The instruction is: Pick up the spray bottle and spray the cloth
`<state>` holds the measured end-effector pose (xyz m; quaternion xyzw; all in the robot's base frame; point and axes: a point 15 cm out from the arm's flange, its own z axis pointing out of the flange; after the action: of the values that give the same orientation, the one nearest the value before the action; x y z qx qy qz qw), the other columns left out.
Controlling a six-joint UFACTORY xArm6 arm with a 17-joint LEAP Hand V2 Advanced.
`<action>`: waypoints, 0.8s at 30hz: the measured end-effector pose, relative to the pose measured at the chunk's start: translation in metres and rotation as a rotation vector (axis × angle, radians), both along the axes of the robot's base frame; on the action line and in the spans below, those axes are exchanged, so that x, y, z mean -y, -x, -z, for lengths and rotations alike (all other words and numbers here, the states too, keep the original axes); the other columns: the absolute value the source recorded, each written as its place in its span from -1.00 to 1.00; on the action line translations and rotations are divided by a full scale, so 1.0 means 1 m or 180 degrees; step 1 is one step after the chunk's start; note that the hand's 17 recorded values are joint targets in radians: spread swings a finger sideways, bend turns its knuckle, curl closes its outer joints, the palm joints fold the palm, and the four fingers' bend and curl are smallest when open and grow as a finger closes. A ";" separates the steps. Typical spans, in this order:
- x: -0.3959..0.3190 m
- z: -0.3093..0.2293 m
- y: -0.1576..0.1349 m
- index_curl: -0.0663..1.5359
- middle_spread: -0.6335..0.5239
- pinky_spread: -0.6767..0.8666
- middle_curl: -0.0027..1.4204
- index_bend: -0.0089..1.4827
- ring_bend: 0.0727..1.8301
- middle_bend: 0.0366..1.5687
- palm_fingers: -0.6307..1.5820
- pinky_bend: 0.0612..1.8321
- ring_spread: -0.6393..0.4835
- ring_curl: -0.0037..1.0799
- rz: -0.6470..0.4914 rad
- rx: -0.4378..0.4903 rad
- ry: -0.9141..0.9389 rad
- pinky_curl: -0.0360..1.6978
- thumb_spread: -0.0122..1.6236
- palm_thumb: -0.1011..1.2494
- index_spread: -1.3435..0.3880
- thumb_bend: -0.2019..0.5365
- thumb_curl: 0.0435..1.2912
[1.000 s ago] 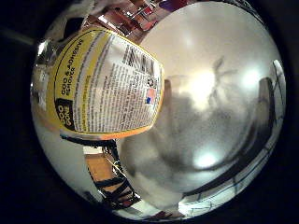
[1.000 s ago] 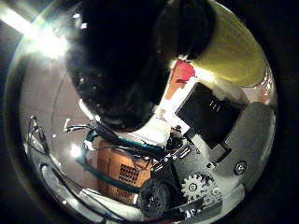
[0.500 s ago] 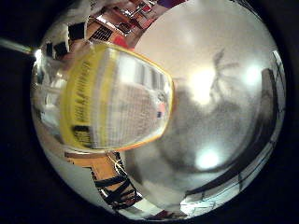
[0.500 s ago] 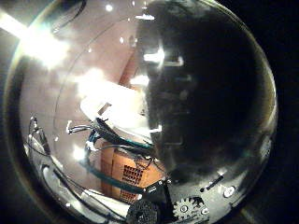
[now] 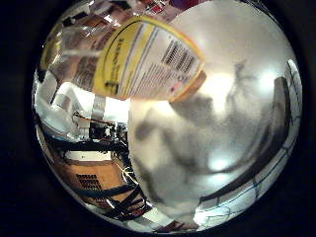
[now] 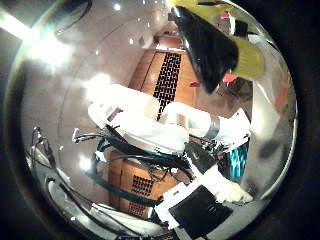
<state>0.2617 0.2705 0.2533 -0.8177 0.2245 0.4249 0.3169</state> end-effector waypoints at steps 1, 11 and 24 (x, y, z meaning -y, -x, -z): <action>0.002 -0.001 -0.001 -0.37 0.23 0.41 -0.49 -0.74 -0.41 -0.57 -0.42 -0.50 0.32 -0.41 0.0010 0.0018 0.0010 -0.35 0.25 0.22 0.19 -0.53 -0.31; 0.025 0.004 -0.003 -0.49 0.29 0.45 -0.52 -0.76 -0.56 -0.71 -0.34 -0.59 0.45 -0.50 0.0055 -0.0047 0.0255 -0.50 0.25 0.20 0.23 -0.52 -0.44; 0.021 0.005 0.003 -0.56 0.26 0.46 -0.51 -0.78 -0.56 -0.75 -0.27 -0.59 0.43 -0.49 0.0029 -0.0096 0.0266 -0.57 0.25 0.19 0.24 -0.52 -0.47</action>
<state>0.2591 0.2498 0.2487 -0.8227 0.2505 0.4261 0.2810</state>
